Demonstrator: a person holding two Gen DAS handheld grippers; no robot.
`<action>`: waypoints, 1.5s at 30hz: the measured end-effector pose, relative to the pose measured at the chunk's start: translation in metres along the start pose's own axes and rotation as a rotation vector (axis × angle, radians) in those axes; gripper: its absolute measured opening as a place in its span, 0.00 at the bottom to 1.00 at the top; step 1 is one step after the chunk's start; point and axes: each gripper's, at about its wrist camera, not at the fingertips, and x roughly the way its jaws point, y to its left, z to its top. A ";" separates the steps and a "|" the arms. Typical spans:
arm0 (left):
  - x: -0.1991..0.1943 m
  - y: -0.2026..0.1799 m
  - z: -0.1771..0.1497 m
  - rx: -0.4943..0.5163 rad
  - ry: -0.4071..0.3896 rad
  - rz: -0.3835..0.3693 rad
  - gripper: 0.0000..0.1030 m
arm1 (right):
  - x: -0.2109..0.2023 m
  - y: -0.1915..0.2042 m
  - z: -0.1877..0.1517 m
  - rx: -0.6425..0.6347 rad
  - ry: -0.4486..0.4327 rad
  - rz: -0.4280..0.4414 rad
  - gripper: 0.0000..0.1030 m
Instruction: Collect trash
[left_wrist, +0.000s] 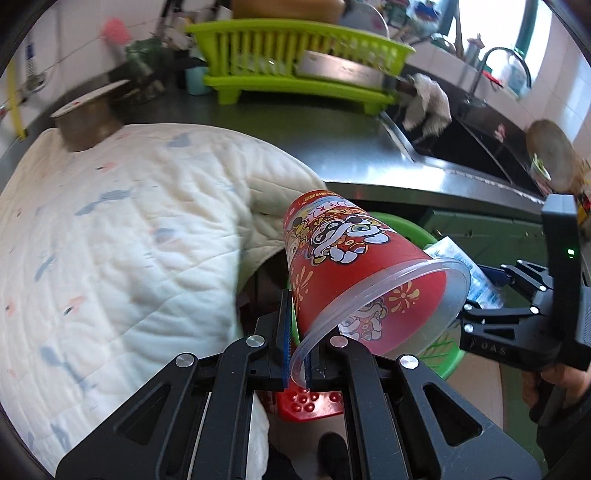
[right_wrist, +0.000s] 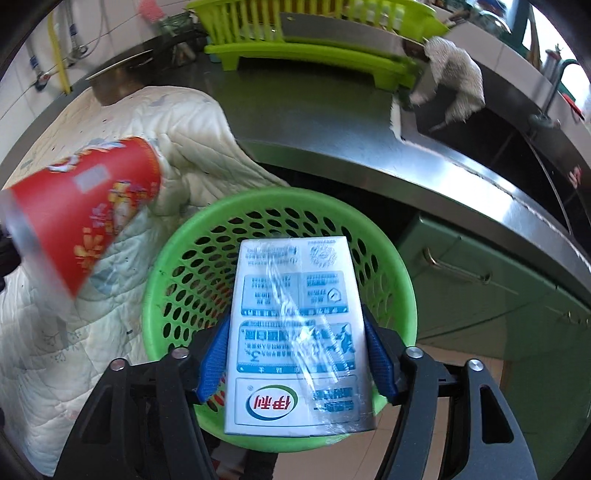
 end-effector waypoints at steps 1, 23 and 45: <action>0.007 -0.004 0.002 0.006 0.009 0.006 0.05 | 0.000 -0.002 -0.001 0.006 -0.003 0.000 0.67; 0.014 -0.020 0.002 -0.007 0.035 -0.010 0.51 | -0.061 -0.012 -0.009 0.052 -0.102 0.011 0.80; -0.102 0.065 -0.029 -0.178 -0.133 0.263 0.94 | -0.100 0.063 0.012 -0.062 -0.176 0.156 0.87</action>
